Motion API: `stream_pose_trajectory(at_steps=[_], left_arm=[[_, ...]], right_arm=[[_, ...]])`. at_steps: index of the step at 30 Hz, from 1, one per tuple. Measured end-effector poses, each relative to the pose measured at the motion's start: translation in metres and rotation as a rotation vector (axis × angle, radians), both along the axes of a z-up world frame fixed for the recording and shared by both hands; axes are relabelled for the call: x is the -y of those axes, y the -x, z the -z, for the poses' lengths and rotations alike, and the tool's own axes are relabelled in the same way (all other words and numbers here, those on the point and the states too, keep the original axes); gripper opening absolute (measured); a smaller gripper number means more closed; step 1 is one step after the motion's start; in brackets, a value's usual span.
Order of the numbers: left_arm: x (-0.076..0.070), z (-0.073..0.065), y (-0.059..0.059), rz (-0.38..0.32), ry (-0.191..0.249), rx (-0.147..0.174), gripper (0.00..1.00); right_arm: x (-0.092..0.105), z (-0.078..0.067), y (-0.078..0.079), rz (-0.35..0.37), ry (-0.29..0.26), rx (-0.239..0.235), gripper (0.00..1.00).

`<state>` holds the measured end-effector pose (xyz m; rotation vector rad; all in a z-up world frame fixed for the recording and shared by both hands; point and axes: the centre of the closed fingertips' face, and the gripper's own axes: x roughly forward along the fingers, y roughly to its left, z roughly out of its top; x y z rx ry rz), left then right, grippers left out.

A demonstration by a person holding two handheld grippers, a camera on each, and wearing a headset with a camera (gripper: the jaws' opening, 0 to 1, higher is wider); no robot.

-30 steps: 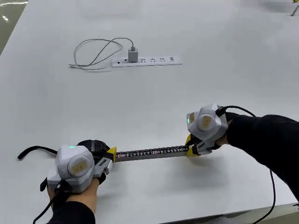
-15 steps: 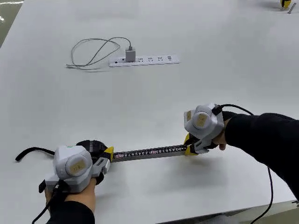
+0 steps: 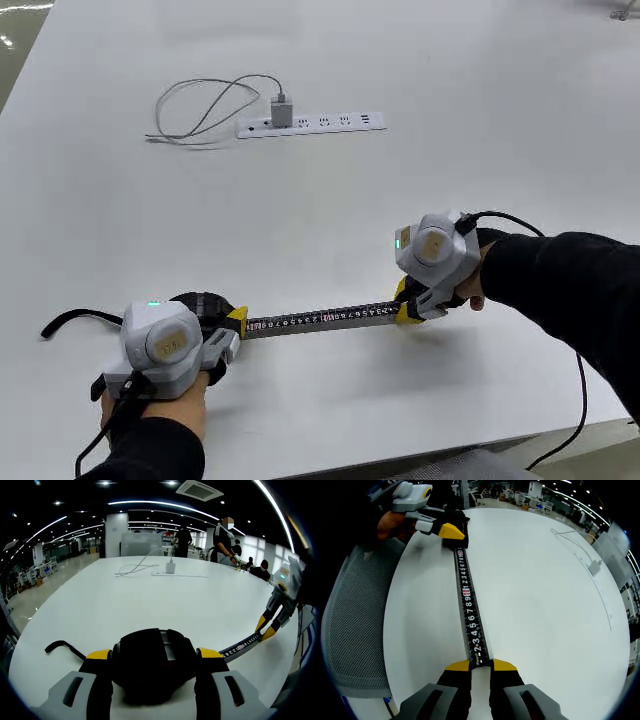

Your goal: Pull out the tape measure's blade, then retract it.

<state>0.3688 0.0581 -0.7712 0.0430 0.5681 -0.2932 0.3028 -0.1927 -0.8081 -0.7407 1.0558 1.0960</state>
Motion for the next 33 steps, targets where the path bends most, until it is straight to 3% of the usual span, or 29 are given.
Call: stream_pose_trajectory(at_steps=[6,8,23,33], left_arm=[[-0.0001,0.0008,-0.0002,0.006,0.006,-0.011,0.62],[0.0,0.0008,-0.0001,0.007,0.005,-0.01,0.62],[-0.0001,0.0022,-0.0004,0.008,-0.003,-0.032,0.62],[-0.0002,0.0024,-0.0001,0.007,-0.008,-0.03,0.62]], right_arm=[[-0.0007,0.0004,-0.0009,-0.026,0.017,0.002,0.09],[-0.0014,0.0002,-0.0001,-0.069,0.01,0.015,0.09],[-0.0053,-0.0008,-0.0013,-0.06,0.029,-0.001,0.09],[-0.009,-0.0003,-0.0017,-0.047,0.044,-0.01,0.1]])
